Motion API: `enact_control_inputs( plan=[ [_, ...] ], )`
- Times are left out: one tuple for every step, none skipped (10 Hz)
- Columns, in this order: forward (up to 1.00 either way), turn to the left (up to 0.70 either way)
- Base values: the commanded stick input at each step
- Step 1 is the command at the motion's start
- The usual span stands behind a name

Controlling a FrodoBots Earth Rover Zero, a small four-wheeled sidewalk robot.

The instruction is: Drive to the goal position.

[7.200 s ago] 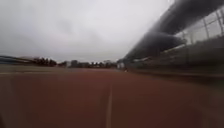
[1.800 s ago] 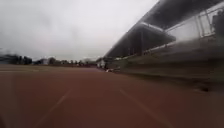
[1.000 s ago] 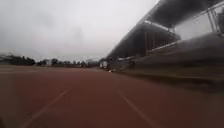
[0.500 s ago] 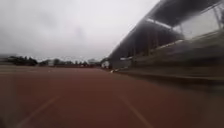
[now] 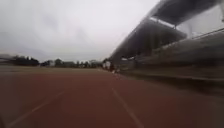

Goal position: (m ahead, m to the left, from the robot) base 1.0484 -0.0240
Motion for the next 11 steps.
enact_control_inputs(
  plan=[
    [1.0,0.0],
    [1.0,0.0],
    [1.0,0.0],
    [1.0,0.0],
    [1.0,0.0],
    [1.0,0.0],
    [1.0,0.0],
    [1.0,0.0],
    [0.89,0.0],
    [0.37,0.0],
    [0.0,0.0]
  ],
)
